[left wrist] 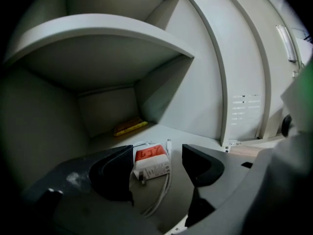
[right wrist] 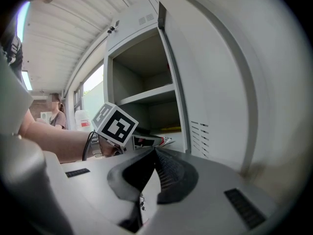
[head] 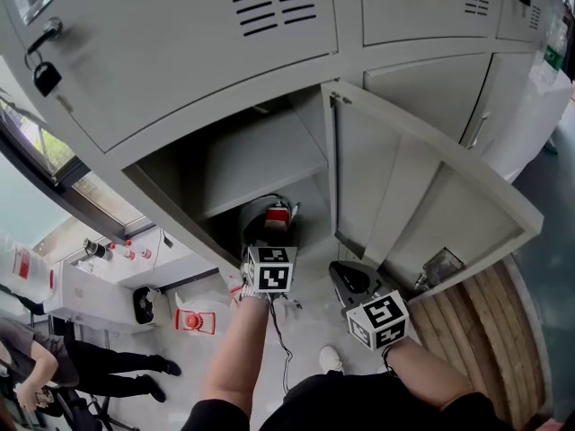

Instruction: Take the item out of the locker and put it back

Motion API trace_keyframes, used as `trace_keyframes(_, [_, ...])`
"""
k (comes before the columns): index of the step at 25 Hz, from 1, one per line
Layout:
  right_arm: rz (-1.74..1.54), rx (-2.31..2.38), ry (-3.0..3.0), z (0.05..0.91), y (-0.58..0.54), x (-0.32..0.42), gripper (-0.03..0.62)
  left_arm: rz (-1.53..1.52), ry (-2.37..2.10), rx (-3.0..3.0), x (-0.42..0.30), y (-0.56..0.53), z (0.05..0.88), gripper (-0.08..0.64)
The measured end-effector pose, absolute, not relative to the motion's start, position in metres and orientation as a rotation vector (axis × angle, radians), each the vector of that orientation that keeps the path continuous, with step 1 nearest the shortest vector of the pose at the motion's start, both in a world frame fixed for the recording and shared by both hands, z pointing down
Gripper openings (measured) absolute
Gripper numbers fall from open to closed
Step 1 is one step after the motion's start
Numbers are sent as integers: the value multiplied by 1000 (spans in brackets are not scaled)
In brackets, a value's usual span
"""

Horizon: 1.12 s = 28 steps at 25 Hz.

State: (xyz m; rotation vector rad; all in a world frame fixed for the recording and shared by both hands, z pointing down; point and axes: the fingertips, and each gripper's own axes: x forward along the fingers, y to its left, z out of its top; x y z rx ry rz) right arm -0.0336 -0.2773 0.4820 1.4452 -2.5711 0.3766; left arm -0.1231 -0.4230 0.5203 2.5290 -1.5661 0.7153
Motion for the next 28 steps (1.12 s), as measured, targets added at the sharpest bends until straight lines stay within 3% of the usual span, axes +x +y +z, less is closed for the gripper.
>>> trace_keyframes(15, [277,1252,-2676,457,-202,-14,52,544,-1689,2465,-109,-307,465,296])
trace_keyframes(17, [263,1220,-2694,453,-188,-8,52,524,-1724,2447,-105,-282,458,262])
trace_keyframes(24, [222,1102,-2746,448,-135,21,52,392,-1838,2371,-85,-187,444,27])
trace_keyframes(28, [202,1044,-2774,445,-108,33,52,299,-1825,2362,-66,-135,442,20])
